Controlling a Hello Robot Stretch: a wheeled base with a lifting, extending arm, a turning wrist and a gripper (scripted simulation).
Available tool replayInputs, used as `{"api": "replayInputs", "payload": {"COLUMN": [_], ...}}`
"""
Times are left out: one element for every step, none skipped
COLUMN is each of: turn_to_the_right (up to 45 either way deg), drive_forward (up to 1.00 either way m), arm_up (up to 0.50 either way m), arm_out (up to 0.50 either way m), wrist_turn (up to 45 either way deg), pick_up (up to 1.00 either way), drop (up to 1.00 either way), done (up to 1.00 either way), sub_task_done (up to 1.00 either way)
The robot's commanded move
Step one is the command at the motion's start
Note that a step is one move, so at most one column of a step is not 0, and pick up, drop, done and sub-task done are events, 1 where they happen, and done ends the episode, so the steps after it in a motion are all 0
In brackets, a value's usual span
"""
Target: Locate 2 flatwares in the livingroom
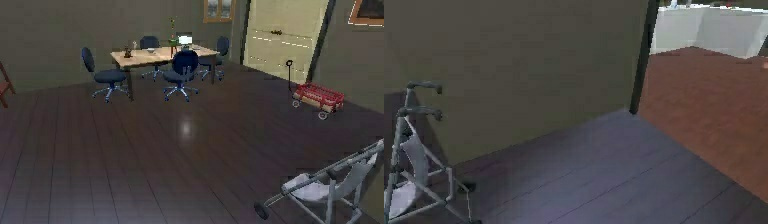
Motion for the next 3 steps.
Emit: {"api": "replayInputs", "payload": {"turn_to_the_right": [0.0,-33.0,-3.0], "drive_forward": [1.0,0.0,0.0], "arm_up": [0.0,0.0,0.0], "arm_out": [0.0,0.0,0.0], "wrist_turn": [0.0,0.0,0.0], "pick_up": [0.0,0.0,0.0], "drop": [0.0,0.0,0.0], "done": [0.0,0.0,0.0], "sub_task_done": [0.0,0.0,0.0]}}
